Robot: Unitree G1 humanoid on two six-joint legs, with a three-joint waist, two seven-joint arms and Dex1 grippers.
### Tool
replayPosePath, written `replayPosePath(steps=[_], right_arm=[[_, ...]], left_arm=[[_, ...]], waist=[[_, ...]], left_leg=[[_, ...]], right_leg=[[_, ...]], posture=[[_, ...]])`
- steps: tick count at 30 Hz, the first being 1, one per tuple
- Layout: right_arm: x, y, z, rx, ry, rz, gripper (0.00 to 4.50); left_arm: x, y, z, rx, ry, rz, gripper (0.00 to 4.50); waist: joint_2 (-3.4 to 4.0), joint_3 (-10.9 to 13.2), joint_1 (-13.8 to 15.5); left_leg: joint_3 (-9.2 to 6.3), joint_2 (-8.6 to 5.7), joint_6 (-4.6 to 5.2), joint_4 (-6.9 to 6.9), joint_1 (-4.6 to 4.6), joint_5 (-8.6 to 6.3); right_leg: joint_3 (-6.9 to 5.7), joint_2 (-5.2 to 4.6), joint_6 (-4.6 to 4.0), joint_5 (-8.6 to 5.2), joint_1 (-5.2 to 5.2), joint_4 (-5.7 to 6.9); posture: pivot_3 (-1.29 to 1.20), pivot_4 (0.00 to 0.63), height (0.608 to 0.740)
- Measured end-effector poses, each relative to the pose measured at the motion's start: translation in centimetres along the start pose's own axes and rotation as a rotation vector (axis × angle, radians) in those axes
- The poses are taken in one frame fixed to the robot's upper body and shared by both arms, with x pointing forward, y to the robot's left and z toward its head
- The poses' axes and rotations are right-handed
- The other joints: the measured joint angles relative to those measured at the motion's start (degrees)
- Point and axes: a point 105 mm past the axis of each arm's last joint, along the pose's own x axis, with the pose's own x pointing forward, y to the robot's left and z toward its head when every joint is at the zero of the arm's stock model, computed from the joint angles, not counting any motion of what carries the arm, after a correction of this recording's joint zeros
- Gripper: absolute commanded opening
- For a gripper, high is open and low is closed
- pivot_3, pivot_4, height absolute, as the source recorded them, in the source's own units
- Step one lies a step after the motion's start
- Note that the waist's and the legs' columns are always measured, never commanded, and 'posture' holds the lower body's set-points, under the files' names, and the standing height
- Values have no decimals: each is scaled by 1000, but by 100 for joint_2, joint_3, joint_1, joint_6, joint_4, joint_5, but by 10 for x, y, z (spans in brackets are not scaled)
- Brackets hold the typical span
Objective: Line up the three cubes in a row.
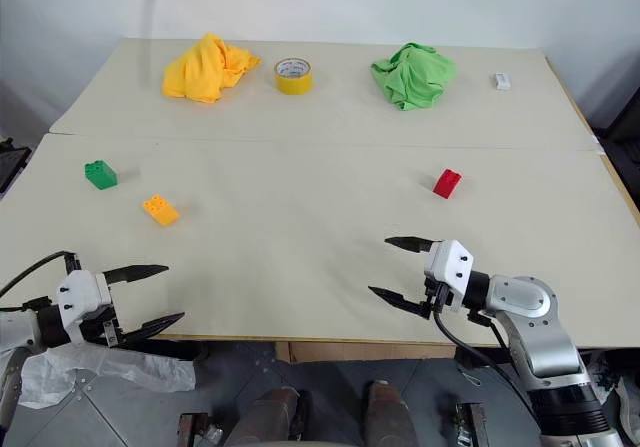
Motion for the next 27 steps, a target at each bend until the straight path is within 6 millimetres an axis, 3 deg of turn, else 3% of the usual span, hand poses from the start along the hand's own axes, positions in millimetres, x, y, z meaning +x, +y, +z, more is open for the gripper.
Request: replayPosePath(steps=[5, 10, 14, 17, 19, 21, 24, 27], right_arm=[[-1, 2, 0, 8, 4, -19, 4500], [-18, -7, 4, 11, 9, -150, 4500], [-65, -34, 4, 45, 30, -483, 4500], [-122, -53, -1, 53, 49, -834, 4500], [-158, -52, -12, 87, 70, -1059, 4500], [-182, -43, -28, 134, 107, -1238, 4500], [-185, -39, -42, 163, 155, -1292, 4500], [-167, -52, -38, 178, 126, -1243, 4500]], left_arm=[[-1, -2, 0, -147, 21, -53, 4480], [21, 1, 44, -152, -101, -118, 4480], [61, -9, 94, -71, -254, -255, 4480], [79, -9, 102, 8, -272, -269, 4480], [88, -10, 103, 32, -278, -275, 4480], [97, -7, 109, 39, -321, -251, 4480], [104, -5, 111, 35, -344, -231, 4480], [107, -4, 108, 39, -337, -220, 4480]], waist=[[1, 0, -3], [1, 0, 52], [12, -5, 165], [19, -9, 153], [21, -10, 117], [22, -11, 79], [30, -13, -26], [30, -13, -107]], left_leg=[[0, 3, 0, -1, 0, 0], [-5, 1, 1, 4, -1, -1], [-5, -1, -2, 9, -2, -2], [3, 1, -5, 5, -1, -2], [17, 16, -10, 1, 4, -3], [23, 20, -15, 3, 7, 0], [59, 19, -11, 4, 23, 3], [81, 27, -11, 3, 36, 3]], right_leg=[[2, 2, 0, 0, 0, 9], [3, 1, 0, 0, 5, 11], [0, 6, 0, 0, 6, 15], [5, 20, 0, 0, 2, 25], [16, 36, 0, 0, -1, 23], [22, 39, 0, 0, -3, 31], [59, 40, 1, 0, -8, 42], [84, 48, 1, 0, -13, 44]], posture=[[0, 150, 740], [0, 150, 740], [0, 150, 740], [0, 150, 740], [0, 150, 740], [0, 150, 740], [0, 150, 740], [0, 150, 740]])
